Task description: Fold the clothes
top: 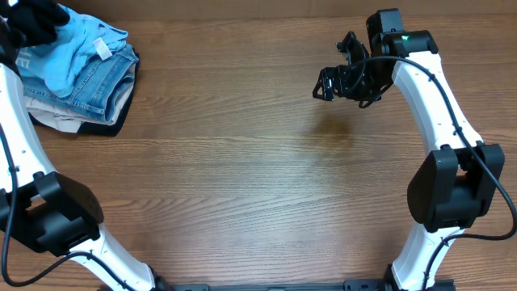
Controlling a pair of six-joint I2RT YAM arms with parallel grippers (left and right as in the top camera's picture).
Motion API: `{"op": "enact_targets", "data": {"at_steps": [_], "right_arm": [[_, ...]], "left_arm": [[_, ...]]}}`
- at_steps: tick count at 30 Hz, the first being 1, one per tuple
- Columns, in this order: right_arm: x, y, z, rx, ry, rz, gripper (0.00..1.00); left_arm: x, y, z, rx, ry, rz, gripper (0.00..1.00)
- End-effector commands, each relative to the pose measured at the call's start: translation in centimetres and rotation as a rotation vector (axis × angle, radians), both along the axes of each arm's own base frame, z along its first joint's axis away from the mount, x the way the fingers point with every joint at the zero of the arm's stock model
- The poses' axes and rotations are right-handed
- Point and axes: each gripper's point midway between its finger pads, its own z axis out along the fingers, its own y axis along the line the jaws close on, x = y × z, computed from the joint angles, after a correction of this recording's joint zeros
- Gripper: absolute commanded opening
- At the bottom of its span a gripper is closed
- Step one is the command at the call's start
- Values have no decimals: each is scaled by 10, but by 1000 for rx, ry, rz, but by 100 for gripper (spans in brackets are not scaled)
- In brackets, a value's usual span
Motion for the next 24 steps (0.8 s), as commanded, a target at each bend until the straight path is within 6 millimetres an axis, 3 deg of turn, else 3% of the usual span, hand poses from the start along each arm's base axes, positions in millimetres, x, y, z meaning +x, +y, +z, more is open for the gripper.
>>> {"op": "enact_targets", "data": {"at_steps": [1, 5, 8, 10, 12, 14, 18, 24], "right_arm": [[4, 3, 19, 8, -53, 4, 100], [5, 3, 19, 9, -57, 3, 100], [4, 5, 20, 17, -52, 6, 100], [3, 6, 20, 23, -49, 8, 100], [2, 5, 20, 22, -47, 7, 100], [3, 6, 20, 23, -50, 7, 100], [-2, 10, 21, 49, -30, 15, 100], [-4, 9, 20, 45, -22, 14, 100]], "left_arm": [[1, -4, 16, -199, -159, 109, 4], [15, -6, 54, -231, -352, 91, 4], [16, -1, 71, -258, -451, 120, 4], [8, 14, 74, -219, -467, 212, 4], [-13, 40, 80, -134, -494, 392, 4], [-22, 48, 81, -108, -498, 461, 4], [-18, 52, 67, -96, -481, 502, 4], [42, 49, 4, -70, -456, 428, 4]]}}
